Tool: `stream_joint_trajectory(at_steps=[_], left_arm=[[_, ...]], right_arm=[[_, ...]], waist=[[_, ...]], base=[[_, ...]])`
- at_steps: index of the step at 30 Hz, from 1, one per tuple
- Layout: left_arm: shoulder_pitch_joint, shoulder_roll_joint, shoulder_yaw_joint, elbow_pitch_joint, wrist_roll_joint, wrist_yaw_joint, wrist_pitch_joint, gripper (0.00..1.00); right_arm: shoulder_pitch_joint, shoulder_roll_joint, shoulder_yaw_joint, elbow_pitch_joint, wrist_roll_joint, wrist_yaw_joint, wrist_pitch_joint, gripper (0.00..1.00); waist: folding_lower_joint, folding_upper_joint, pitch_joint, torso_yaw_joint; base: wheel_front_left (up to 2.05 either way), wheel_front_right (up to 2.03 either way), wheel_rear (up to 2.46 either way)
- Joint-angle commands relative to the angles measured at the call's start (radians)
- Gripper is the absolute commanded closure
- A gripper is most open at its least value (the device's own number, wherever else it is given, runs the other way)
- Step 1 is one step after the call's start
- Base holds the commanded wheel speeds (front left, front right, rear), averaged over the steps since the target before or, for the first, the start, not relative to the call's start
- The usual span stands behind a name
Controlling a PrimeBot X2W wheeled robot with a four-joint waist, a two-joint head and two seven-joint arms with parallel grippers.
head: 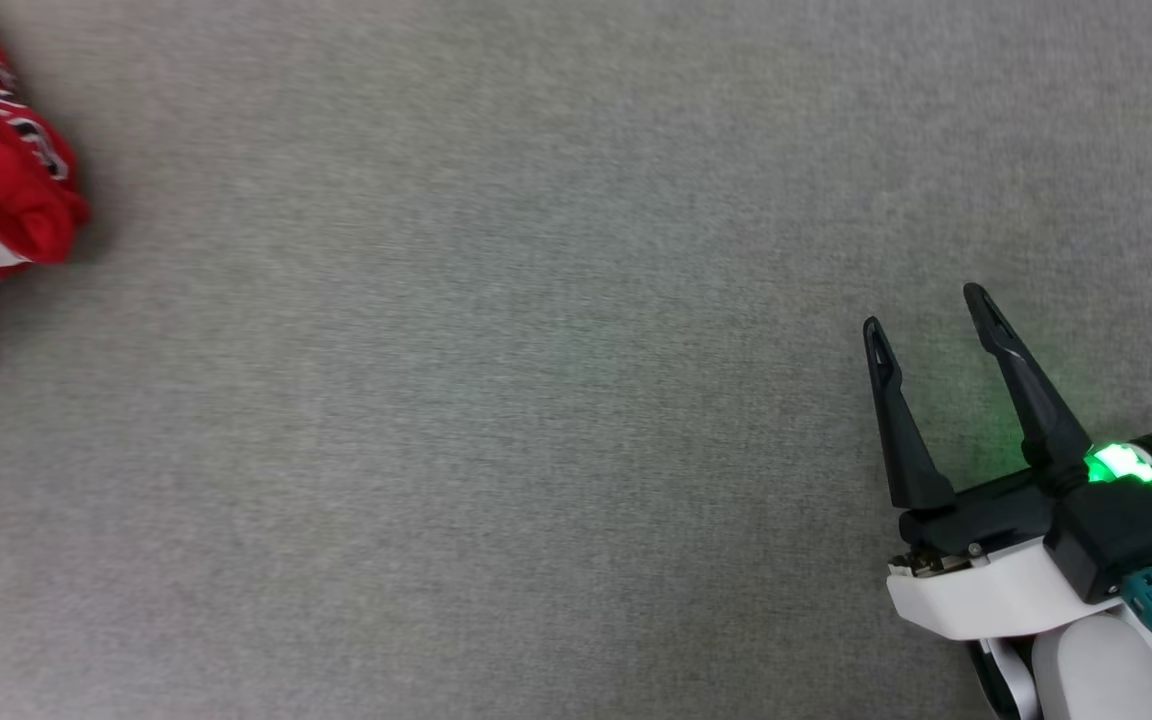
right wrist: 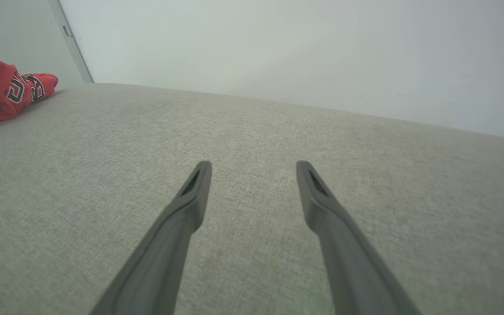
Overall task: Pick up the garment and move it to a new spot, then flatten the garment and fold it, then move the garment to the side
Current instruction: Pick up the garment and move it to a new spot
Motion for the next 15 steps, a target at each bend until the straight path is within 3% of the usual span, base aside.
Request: stream_joint_trajectory(at_steps=[1, 9, 10, 11, 12, 15], left_arm=[[-0.021, 0.01, 0.002, 0.018, -0.024, -0.001, 0.03, 0.0], [-0.071, 0.016, -0.03, 0.099, -0.102, -0.001, 0.184, 0.03], [-0.068, 0.012, -0.043, 0.099, -0.107, -0.001, 0.203, 0.53], [-0.065, 0.005, -0.052, 0.099, -0.113, -0.001, 0.212, 0.89], [-0.066, -0.002, -0.059, 0.097, -0.117, -0.001, 0.217, 1.0], [-0.064, -0.008, -0.074, 0.095, -0.121, -0.001, 0.207, 1.0]], right_arm=[[-0.019, 0.002, -0.002, -0.008, -0.005, 0.0, -0.002, 0.0], [-0.027, 0.007, -0.008, -0.038, -0.01, 0.0, -0.002, 0.0], [-0.027, 0.008, -0.01, -0.037, -0.011, 0.0, -0.002, 0.0], [-0.027, 0.009, -0.012, -0.036, -0.013, 0.0, -0.002, 0.0], [-0.027, 0.009, -0.013, -0.034, -0.015, 0.0, -0.002, 0.0], [-0.026, 0.013, -0.011, -0.024, -0.02, 0.0, -0.002, 0.0]], waist=[[-0.0003, 0.0, 0.045, -0.036], [-0.0003, 0.0, 0.102, -0.057], [-0.0003, 0.0, 0.104, -0.056], [-0.0003, 0.0, 0.106, -0.055], [-0.0003, 0.0, 0.106, -0.053], [-0.0003, 0.0, 0.094, -0.047]], base=[[0.0, 0.0, 0.0], [0.0, 0.0, 0.0], [0.0, 0.0, 0.0], [0.0, 0.0, 0.0], [0.0, 0.0, 0.0], [0.0, 0.0, 0.0]])
